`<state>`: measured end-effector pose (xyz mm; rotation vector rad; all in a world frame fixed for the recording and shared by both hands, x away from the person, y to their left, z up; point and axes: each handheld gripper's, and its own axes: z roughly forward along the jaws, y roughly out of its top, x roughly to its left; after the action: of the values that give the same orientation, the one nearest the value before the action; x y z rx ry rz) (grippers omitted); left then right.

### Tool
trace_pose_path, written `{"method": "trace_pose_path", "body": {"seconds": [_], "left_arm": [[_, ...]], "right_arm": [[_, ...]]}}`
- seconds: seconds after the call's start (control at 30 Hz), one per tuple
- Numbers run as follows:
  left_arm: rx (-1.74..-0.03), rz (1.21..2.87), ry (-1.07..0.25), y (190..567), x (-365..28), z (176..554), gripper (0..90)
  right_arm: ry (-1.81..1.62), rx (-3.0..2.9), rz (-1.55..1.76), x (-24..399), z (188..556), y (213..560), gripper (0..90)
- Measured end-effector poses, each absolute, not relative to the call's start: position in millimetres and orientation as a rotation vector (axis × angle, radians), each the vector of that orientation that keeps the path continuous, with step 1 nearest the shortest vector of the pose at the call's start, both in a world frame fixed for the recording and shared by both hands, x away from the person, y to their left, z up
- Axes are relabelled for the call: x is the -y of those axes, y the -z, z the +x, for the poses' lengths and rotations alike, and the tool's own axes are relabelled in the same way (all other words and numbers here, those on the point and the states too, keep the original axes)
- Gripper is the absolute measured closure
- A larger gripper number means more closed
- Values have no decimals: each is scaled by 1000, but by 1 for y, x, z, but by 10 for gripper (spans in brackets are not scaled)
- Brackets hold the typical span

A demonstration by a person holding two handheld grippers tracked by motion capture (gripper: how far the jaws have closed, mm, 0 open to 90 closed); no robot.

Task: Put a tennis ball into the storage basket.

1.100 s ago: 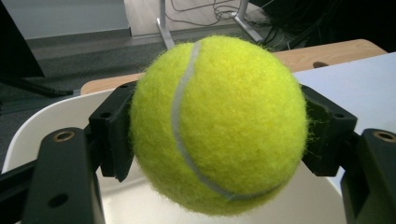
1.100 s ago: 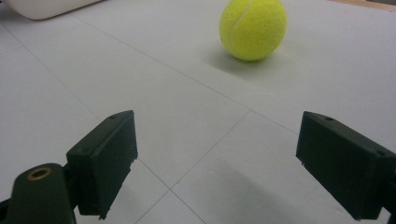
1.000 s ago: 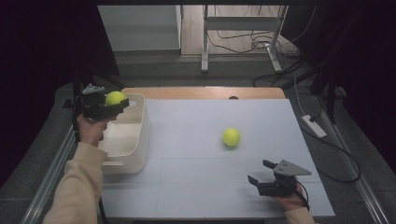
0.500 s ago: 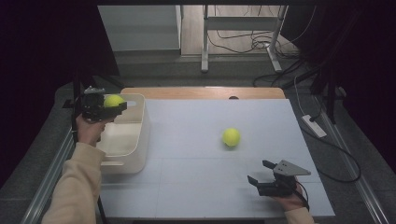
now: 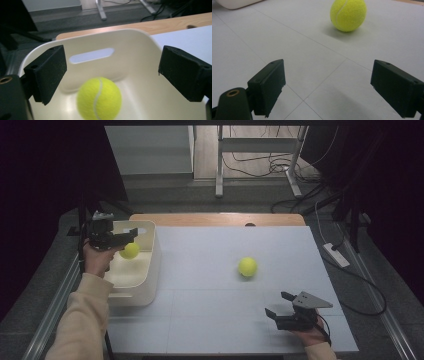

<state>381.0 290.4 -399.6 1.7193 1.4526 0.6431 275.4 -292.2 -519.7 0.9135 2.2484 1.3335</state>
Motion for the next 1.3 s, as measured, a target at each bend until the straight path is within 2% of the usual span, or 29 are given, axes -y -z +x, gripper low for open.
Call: {"method": "trace_pose_path", "body": {"seconds": [0.3,0.73,1.3], "left_arm": [[-1279,1694,-515,391,-272,366,88],[-1132,1700,-457,384,-256,344,78],[-1003,1738,-459,378,-219,326,77]], "right_arm": [[-1346,-2241,921,292,277,519,124],[-1368,-2237,931,290,283,519,124],[-1390,-2225,896,288,279,514,125]]}}
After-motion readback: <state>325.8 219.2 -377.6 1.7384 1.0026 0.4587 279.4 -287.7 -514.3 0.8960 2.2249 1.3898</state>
